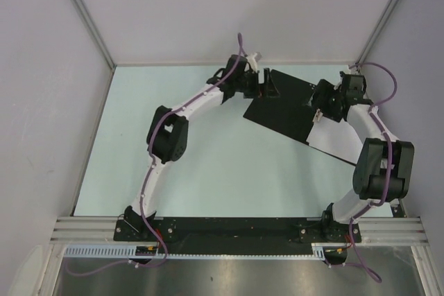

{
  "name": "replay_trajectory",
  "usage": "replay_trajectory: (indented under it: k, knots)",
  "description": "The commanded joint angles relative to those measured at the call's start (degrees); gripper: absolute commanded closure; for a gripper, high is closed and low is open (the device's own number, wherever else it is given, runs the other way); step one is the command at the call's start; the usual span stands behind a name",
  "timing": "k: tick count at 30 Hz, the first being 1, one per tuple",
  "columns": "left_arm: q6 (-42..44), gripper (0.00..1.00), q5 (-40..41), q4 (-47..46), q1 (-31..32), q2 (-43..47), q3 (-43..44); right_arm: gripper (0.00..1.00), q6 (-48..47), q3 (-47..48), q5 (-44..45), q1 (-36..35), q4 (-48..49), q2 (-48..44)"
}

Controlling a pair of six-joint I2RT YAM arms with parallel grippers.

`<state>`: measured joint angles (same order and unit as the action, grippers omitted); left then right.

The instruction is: Put the files into the folder

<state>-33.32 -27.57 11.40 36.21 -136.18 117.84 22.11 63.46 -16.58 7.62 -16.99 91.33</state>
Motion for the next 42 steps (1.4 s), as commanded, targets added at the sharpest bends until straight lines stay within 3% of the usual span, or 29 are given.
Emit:
replay_trajectory:
  k: [1, 4, 7, 11, 12, 13, 15, 16, 17, 19, 22, 28, 34, 35, 42]
  knots:
    - [4.05, 0.02, 0.59, 6.00, -5.00, 4.08, -2.16, 0.00, -6.97, 8.16, 10.38, -4.00, -7.52, 4.03]
    - [3.27, 0.05, 0.33, 4.43, -5.97, 7.41, -8.91, 0.00, -9.71, 9.92, 21.01, -10.33, -9.28, 5.17]
    - [2.13, 0.07, 0.94, 0.82, -6.15, 10.40, -13.59, 0.00, -6.82, 12.98, 26.83, -10.08, -10.95, 9.98]
    - [1.24, 0.10, 1.38, 0.11, -6.15, 10.93, -15.10, 0.01, -2.52, 22.83, 30.37, -10.69, -20.42, 19.22]
    - [1.07, 0.10, 2.16, 0.38, -6.15, 11.11, -15.18, 0.07, -1.29, 24.41, 31.77, -11.22, -21.40, 20.37]
    - [0.89, 0.11, 2.52, 0.47, -6.15, 11.29, -15.53, 0.26, -0.93, 25.91, 33.44, -12.09, -22.55, 21.51]
    - [0.45, 0.14, 3.31, 0.38, -6.15, 12.34, -16.50, 0.47, 0.38, 28.64, 34.85, -12.54, -23.61, 24.15]
    - [0.10, 0.14, 3.92, -0.23, -6.15, 12.78, -17.29, 0.67, 0.48, 28.91, 35.03, -12.71, -23.35, 24.68]
    - [-0.16, 0.15, 4.10, -1.37, -6.15, 13.74, -19.21, 0.69, 0.83, 29.61, 35.30, -12.71, -23.26, 25.47]
    - [-0.25, 0.15, 4.72, -1.90, -6.15, 14.36, -20.63, 0.69, 1.53, 30.49, 36.61, -12.71, -23.52, 26.44]
    - [-0.34, 0.15, 4.28, -2.08, -6.23, 14.28, -21.07, 0.58, 0.84, 31.64, 37.76, -12.89, -24.05, 27.50]
    - [-0.95, 0.16, 3.67, -2.70, -6.15, 13.22, -20.28, 0.54, 0.83, 32.08, 39.00, -12.19, -24.76, 28.55]
    - [-1.92, 0.16, 2.70, -3.14, -6.15, 13.22, -20.11, 0.57, 1.27, 30.76, 36.01, -10.34, -23.18, 28.73]
    - [-2.01, 0.16, 2.61, -3.66, -6.15, 13.39, -20.11, 0.62, 1.27, 30.58, 35.39, -10.25, -22.65, 29.16]
    - [-2.36, 0.17, 2.43, -3.84, -6.06, 13.75, -19.76, 0.71, 1.62, 30.76, 33.28, -10.08, -21.50, 31.10]
